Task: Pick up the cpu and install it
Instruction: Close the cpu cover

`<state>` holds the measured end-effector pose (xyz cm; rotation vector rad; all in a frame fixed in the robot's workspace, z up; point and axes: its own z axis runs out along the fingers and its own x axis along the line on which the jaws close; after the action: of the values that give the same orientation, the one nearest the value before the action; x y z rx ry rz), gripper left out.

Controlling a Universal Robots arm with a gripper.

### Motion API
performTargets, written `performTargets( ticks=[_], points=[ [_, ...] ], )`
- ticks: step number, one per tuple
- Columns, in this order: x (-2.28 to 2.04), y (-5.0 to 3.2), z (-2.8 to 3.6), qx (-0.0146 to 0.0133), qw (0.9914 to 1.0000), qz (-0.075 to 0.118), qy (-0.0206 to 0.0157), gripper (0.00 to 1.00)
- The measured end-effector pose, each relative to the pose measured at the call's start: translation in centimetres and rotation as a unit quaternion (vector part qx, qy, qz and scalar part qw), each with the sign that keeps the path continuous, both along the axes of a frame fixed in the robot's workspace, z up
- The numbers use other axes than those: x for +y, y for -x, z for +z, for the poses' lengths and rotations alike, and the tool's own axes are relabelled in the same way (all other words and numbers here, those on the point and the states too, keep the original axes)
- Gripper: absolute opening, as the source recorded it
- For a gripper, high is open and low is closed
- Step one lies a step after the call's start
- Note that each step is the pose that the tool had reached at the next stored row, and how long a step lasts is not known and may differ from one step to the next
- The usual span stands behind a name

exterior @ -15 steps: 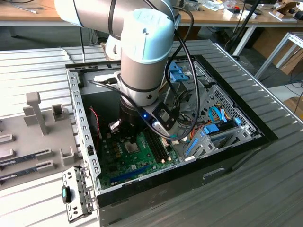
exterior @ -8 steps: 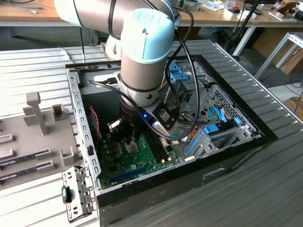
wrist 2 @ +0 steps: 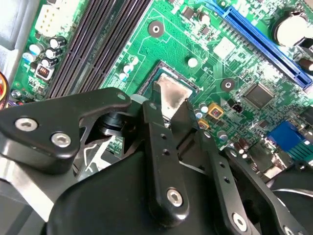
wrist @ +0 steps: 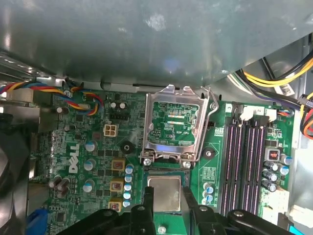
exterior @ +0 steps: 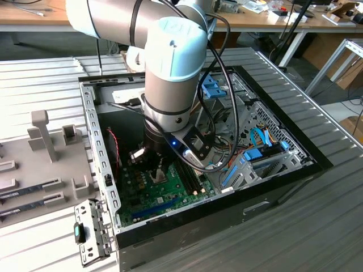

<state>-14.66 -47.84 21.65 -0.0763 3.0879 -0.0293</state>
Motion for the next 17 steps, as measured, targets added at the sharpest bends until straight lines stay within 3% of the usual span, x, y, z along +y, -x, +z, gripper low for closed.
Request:
performTargets(
  ticks=[5,7,11,17],
  points=[
    [0.00,0.00,0.00,0.0000,1.00000,0.000,-0.0001,0.38],
    [0.00,0.00,0.00,0.0000,1.00000,0.000,-0.0001,0.50],
    [0.00,0.00,-0.67,0.0001,1.00000,0.000,-0.0001,0.50],
    [0.01,0.23,-1.05,0.0000,1.00000,0.000,-0.0004,0.50]
  ],
)
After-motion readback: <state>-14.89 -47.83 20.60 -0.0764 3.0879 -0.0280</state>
